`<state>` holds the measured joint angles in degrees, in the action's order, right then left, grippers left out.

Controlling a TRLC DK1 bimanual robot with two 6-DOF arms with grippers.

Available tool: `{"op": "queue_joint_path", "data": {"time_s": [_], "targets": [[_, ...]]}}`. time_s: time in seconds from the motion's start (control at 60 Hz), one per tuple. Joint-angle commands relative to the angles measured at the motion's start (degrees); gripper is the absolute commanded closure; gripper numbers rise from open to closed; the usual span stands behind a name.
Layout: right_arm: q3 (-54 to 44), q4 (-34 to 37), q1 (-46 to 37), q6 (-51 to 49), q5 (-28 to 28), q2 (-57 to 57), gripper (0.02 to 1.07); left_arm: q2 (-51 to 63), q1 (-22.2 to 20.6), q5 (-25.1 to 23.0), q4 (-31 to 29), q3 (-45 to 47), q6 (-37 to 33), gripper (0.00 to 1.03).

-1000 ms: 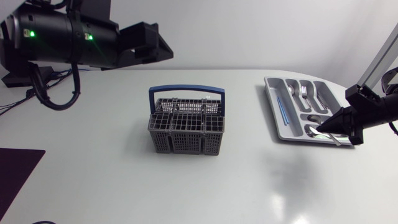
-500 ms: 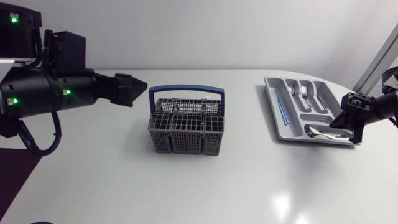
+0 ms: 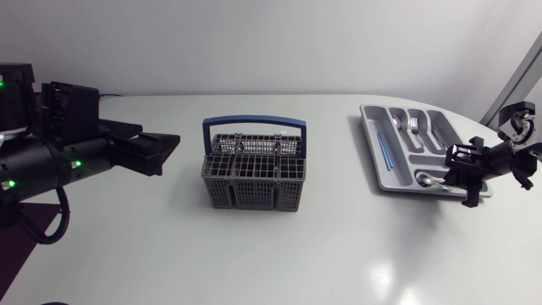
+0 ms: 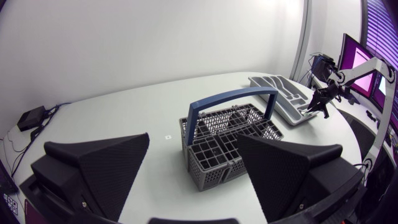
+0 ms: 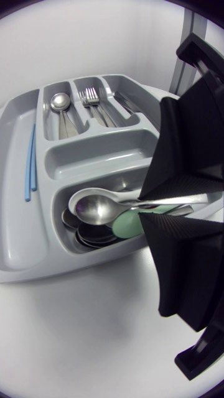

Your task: Unload the cutlery basket into the drawer organizer.

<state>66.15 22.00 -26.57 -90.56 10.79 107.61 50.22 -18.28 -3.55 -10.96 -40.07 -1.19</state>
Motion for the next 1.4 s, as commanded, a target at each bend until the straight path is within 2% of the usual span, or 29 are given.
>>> {"op": "queue_joint_path", "data": {"time_s": [0.0,0.1,0.133,0.15,0.167,0.183,0.6,0.8,1.1,1.283,1.383], "targets": [[-1.9,-1.34,0.38,-1.98,-1.47,1.02,0.63,-1.52,0.97,0.39,1.29,1.93,-1.88,0.04],[-2.34,-1.34,0.2,-1.81,-2.0,0.23,0.47,-2.4,1.76,0.56,1.47,2.63,-2.24,0.04],[-2.52,-1.26,0.2,-1.9,-2.09,-0.03,0.3,-2.67,1.85,0.65,1.47,2.81,-2.32,0.04],[-2.52,-0.99,0.11,-1.81,-2.17,-0.39,0.11,-2.93,2.02,0.74,1.47,2.9,-2.24,0.04],[-2.52,-0.91,0.11,-1.72,-2.17,-0.65,0.03,-3.11,2.02,0.74,1.47,2.98,-2.32,0.04],[-2.87,-0.91,0.11,-1.63,-2.09,-1.18,0.06,-3.37,2.11,1.0,1.47,3.16,-2.41,0.04],[-10.25,-0.55,0.11,8.91,5.91,-17.17,0.06,-8.2,3.34,2.94,3.58,8.43,-5.31,0.04],[-13.06,-0.73,1.43,21.75,8.99,-24.03,0.06,-11.28,5.01,2.94,5.69,11.42,-6.28,0.04],[-20.8,-5.39,7.14,38.97,8.11,-32.73,0.06,-15.94,10.11,2.94,11.4,16.96,-6.46,0.04],[-24.75,-8.2,10.4,50.22,5.03,-39.06,0.06,-20.69,11.34,2.94,15.97,21.35,-6.19,0.04],[-27.04,-8.46,12.15,52.77,3.63,-42.84,0.06,-23.35,12.17,2.89,16.83,23.29,-5.75,0.04]]}}
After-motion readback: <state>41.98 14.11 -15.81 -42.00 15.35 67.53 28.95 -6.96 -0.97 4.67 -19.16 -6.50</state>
